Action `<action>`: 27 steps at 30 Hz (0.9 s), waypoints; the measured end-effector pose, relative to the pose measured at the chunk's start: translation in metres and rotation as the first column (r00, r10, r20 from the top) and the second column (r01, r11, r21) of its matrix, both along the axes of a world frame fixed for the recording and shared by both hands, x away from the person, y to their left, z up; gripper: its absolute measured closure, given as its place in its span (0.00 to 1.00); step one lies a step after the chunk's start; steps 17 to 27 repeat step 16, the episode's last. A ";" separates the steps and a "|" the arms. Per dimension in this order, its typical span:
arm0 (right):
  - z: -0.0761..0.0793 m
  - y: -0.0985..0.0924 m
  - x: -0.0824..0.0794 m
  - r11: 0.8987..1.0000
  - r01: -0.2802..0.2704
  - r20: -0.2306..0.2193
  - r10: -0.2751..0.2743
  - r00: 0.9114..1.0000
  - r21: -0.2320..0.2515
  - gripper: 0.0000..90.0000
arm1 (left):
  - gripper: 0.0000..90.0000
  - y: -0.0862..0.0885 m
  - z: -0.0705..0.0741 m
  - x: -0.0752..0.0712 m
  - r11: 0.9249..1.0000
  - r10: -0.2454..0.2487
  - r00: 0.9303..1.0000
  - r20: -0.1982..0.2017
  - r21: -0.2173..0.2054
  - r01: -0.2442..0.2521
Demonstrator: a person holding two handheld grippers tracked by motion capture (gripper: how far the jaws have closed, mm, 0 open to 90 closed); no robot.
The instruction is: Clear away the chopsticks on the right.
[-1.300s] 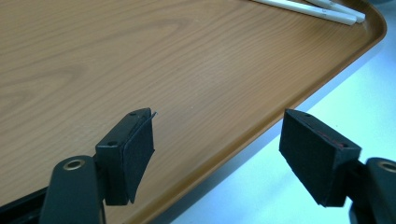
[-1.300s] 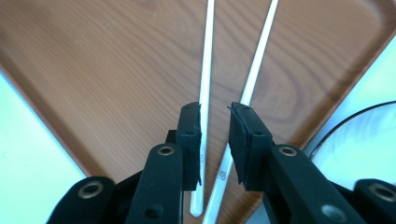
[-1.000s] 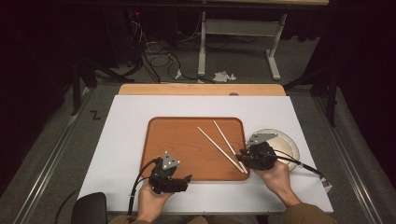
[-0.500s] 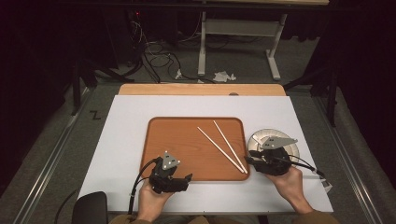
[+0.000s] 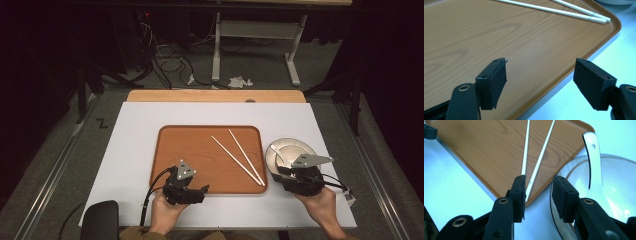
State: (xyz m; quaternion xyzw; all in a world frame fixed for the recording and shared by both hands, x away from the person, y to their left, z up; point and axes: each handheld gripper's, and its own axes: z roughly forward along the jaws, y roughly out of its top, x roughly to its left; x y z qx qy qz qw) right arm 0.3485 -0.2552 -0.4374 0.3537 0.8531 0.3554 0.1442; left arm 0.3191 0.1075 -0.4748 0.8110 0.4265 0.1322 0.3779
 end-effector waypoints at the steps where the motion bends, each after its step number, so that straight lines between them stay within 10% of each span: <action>1: -0.001 -0.002 -0.001 1.000 0.003 0.002 -0.003 1.000 -0.001 0.71 | 0.29 -0.001 0.000 0.001 1.000 -0.001 1.000 0.001 -0.002 0.001; 27: -0.019 0.001 -0.008 0.999 -0.013 -0.025 0.012 1.000 -0.043 0.69 | 0.30 -0.006 -0.001 0.004 1.000 -0.026 1.000 -0.002 0.002 0.026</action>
